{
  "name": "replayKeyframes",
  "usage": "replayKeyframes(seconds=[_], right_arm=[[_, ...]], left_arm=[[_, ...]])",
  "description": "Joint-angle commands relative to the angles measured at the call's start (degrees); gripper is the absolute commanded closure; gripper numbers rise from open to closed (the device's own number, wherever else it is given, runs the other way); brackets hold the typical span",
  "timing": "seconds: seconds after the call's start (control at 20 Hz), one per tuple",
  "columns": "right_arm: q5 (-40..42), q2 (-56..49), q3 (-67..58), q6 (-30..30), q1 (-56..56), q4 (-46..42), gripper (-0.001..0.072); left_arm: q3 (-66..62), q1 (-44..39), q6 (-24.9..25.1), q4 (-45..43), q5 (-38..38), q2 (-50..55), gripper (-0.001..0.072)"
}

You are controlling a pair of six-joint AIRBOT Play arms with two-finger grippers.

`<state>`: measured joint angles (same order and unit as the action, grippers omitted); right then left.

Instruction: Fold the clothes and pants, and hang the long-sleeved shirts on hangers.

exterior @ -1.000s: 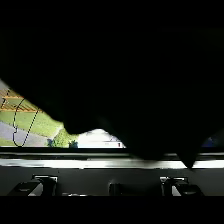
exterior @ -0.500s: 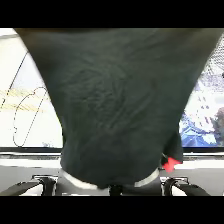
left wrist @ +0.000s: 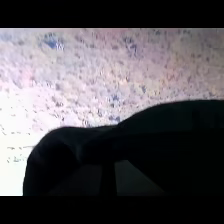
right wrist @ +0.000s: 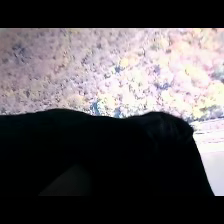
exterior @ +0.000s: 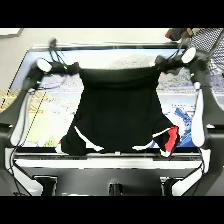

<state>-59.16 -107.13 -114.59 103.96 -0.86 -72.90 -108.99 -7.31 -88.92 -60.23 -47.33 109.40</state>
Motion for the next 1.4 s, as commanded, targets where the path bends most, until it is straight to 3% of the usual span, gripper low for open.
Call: replayKeyframes(seconds=[0.0,0.05,0.1,0.15,0.2,0.35,0.45,0.55,0.75,0.85,0.95,1.15,1.35], right_arm=[[-2.4,-7.3,0.1,2.7,0.0,4.9,0.0609],[-4.4,-7.1,0.1,2.8,0.0,5.2,0.056],[-7.1,-6.3,0.1,2.5,-0.1,5.1,0.0432],[-9.8,-4.8,0.0,0.4,-0.5,4.6,0.0248],[-13.2,-2.8,0.0,-3.2,-0.9,4.3,0.0161],[-23.5,6.3,0.2,-12.2,-3.4,-5.6,0.0164],[-24.8,13.7,4.5,-11.6,-7.6,-5.6,0.0164],[-26.0,22.4,15.2,-11.7,-11.4,-2.9,0.0162],[-23.0,44.0,49.7,-8.5,-11.0,5.5,0.0145],[-19.3,53.5,64.7,-4.7,-7.6,7.5,0.0081],[-15.2,61.0,77.3,0.5,-3.0,8.9,0.008],[-7.2,64.6,90.9,7.7,4.2,11.3,0.008],[2.1,61.3,92.7,8.4,6.8,12.3,0.0084]], left_arm=[[0.0,-1.8,-5.6,2.4,-4.5,6.7,0.0676],[0.0,-1.7,-7.6,2.5,-5.9,6.7,0.0562],[-0.2,-1.3,-10.0,2.5,-7.1,6.2,0.0321],[-0.7,-0.5,-12.0,2.5,-9.0,5.2,0.0112],[-1.2,0.7,-12.7,2.6,-11.1,3.7,0.0084],[-1.4,5.7,-15.7,1.5,-21.9,-3.6,0.0084],[0.0,8.5,-15.9,-5.1,-29.8,-9.2,0.0084],[6.7,10.1,-15.9,-9.7,-31.0,-17.0,0.0084],[32.1,9.5,-16.3,-8.6,-25.5,-35.6,0.0085],[45.2,7.6,-17.6,-6.5,-22.1,-44.0,0.0085],[56.0,5.4,-18.2,-2.8,-18.9,-50.5,0.0085],[68.6,-0.4,-18.3,5.3,-14.5,-56.1,0.0085],[72.4,-7.9,-19.7,5.9,-10.1,-55.7,0.0084]])
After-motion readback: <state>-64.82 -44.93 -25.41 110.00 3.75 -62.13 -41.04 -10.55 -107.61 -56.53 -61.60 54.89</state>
